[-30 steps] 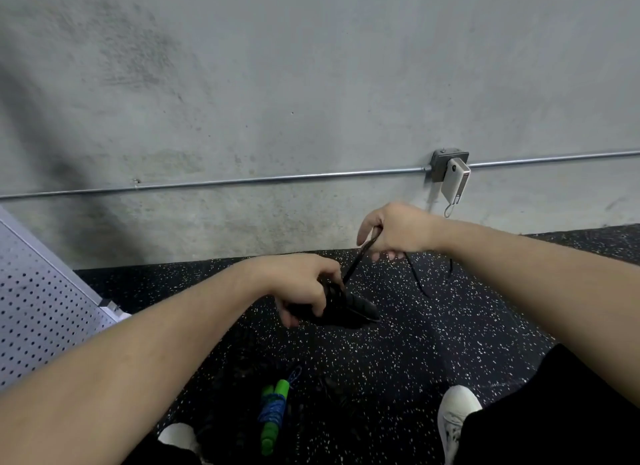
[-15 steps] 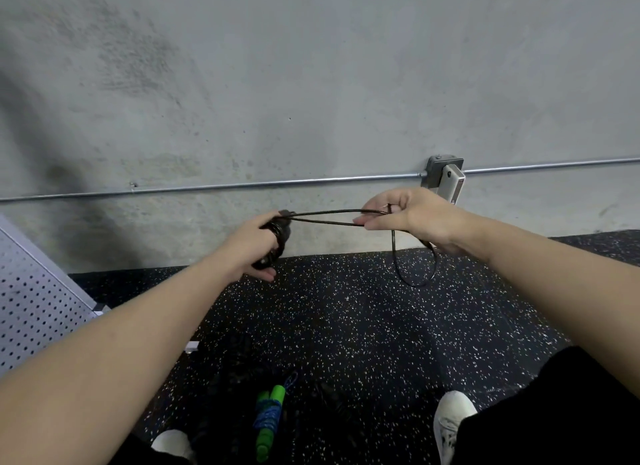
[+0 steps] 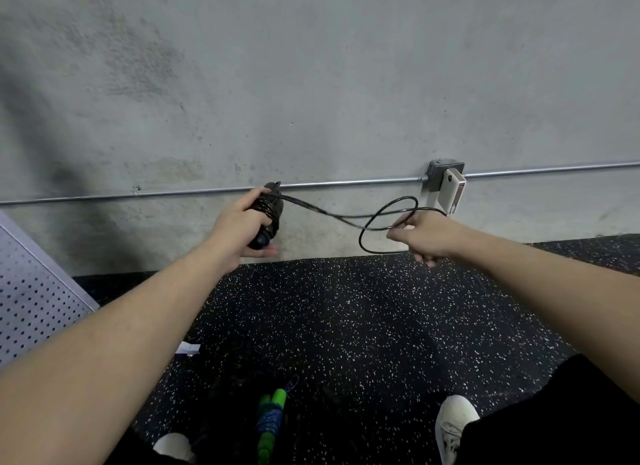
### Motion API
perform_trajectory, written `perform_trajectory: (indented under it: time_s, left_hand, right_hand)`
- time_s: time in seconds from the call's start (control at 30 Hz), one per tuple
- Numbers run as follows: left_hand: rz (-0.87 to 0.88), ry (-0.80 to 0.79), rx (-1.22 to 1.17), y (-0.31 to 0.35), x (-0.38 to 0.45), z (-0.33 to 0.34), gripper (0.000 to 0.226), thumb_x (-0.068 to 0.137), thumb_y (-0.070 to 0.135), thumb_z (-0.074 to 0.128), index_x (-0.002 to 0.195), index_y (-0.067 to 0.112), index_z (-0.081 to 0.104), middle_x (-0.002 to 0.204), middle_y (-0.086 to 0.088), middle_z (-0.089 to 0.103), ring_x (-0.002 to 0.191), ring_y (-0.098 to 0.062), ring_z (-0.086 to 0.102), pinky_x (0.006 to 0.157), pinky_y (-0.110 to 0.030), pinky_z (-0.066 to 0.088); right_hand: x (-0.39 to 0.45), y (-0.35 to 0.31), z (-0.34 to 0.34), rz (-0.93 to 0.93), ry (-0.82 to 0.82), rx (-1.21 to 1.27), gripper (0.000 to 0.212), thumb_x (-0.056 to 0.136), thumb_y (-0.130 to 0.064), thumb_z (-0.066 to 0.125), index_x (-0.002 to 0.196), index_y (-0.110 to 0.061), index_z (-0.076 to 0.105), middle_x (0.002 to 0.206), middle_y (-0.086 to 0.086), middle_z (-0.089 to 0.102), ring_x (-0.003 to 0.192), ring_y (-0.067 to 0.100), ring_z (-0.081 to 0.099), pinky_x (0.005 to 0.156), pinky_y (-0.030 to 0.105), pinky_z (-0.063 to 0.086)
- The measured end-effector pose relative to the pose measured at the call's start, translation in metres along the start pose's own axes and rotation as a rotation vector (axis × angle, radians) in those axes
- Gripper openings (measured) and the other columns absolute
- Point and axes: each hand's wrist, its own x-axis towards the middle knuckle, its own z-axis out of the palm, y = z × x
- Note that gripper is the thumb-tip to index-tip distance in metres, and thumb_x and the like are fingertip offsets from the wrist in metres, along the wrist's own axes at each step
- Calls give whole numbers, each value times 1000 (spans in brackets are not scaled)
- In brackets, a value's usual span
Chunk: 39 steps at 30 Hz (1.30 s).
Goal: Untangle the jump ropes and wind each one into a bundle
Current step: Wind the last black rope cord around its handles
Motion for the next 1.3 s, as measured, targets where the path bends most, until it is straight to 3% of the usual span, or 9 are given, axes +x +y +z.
perform_trajectory:
  time_s: [0.2, 0.37, 0.47, 0.57, 0.67, 0.73, 0.87, 1.03, 1.3]
  left_hand:
    - [29, -16, -6, 7, -5, 11, 64, 93, -7, 52, 132, 42, 64, 112, -6, 61, 82, -31, 66, 63, -44, 64]
    - [33, -39, 41, 8, -9, 14, 62, 94, -7, 51, 128, 44, 66, 113, -6, 57, 83, -36, 66, 64, -43, 64]
    - [55, -68, 75, 7, -14, 21, 56, 94, -6, 52, 116, 42, 70, 111, -6, 59, 83, -34, 65, 65, -46, 64]
    - [91, -86, 96, 6, -20, 30, 56, 92, -6, 53, 95, 46, 73, 105, -10, 66, 75, -31, 62, 60, -42, 63]
    - [110, -147, 86, 6, -27, 40, 52, 92, -4, 55, 91, 45, 72, 108, -15, 66, 73, -33, 64, 55, -35, 59]
    - [132, -179, 83, 6, -30, 43, 51, 92, -5, 52, 101, 43, 71, 111, -13, 65, 71, -31, 65, 55, -33, 58]
    - [122, -245, 46, 8, -31, 36, 54, 93, -4, 52, 116, 42, 69, 113, -14, 67, 67, -29, 67, 50, -29, 54]
    - [73, -339, -222, 13, -29, 15, 67, 97, 0, 53, 140, 50, 49, 98, -19, 74, 59, -30, 67, 46, -27, 49]
    - [-56, -335, -591, 17, -38, -1, 21, 76, 14, 59, 97, 12, 59, 75, -7, 68, 49, -18, 58, 34, -16, 38]
  right_hand:
    - [-24, -33, -5, 154, -664, -190, 41, 100, -47, 50, 101, -18, 77, 64, -1, 64, 49, 7, 48, 49, 17, 43]
    - [-36, -47, -3, -89, -879, 252, 34, 97, -35, 55, 95, -7, 75, 76, 10, 70, 53, 12, 62, 47, 17, 51]
    - [-29, -57, 13, -222, -644, 688, 26, 99, -24, 53, 78, -10, 58, 66, 3, 62, 46, 9, 54, 38, 14, 42]
    - [-10, -70, 31, -265, -219, 1032, 16, 96, -26, 62, 94, -15, 51, 80, 2, 60, 62, 11, 57, 51, 20, 49]
    - [4, -68, 49, -283, 87, 514, 44, 89, -45, 70, 119, -20, 48, 111, 0, 62, 95, 11, 60, 81, 29, 52]
    - [6, -65, 61, -298, 45, 308, 48, 87, -50, 71, 119, -22, 48, 105, 1, 69, 87, 12, 66, 78, 33, 54]
    - [6, -65, 66, -353, -80, 510, 25, 99, -29, 62, 116, -17, 47, 63, 1, 63, 58, 23, 66, 58, 38, 58]
    - [6, -57, 52, -433, -81, 523, 17, 106, -30, 47, 101, -16, 55, 57, -4, 41, 41, 12, 32, 38, 24, 25]
    - [-4, -31, 39, -494, -194, 243, 41, 108, -38, 31, 93, -12, 60, 56, -8, 42, 52, 10, 41, 56, 19, 40]
